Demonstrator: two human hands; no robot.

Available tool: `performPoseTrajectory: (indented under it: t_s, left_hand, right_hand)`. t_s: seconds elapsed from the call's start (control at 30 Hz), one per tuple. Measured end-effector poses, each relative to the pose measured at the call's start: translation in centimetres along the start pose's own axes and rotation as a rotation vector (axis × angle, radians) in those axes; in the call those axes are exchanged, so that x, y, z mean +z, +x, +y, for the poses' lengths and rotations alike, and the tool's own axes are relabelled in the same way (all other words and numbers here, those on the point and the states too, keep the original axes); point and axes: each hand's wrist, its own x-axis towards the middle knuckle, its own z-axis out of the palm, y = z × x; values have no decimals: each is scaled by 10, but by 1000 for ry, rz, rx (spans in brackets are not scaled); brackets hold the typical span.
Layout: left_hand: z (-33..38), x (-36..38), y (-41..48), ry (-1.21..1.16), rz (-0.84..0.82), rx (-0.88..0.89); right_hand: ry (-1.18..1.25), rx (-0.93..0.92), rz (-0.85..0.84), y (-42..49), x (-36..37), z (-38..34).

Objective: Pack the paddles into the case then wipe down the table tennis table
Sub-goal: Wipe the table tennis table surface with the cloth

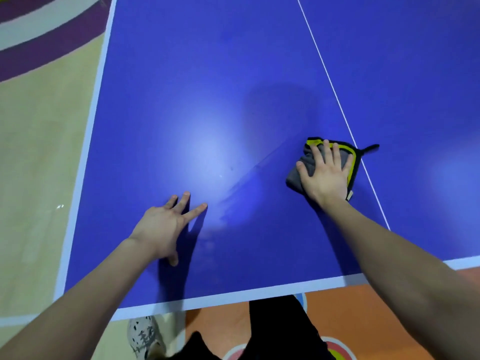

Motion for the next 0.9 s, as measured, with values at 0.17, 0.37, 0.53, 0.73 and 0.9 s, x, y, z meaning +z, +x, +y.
performPoseTrajectory:
  t_s: [0.17, 0.37, 0.53, 0.73, 0.9]
  left_hand:
    - [-61, 14, -13, -150, 53, 85]
    - [-122, 43, -35, 14, 71, 222]
    - [-163, 80, -51, 67, 104, 245]
    - [-161, 72, -44, 91, 123, 289]
    - [-172, 60, -34, 132, 111, 379]
  right_hand:
    - [13, -227, 33, -147, 27, -156]
    - [2, -242, 27, -235, 32, -167]
    - [27, 418, 106, -237, 32, -148]
    - [13, 205, 111, -315, 63, -344]
    - [35, -21, 59, -330, 61, -351]
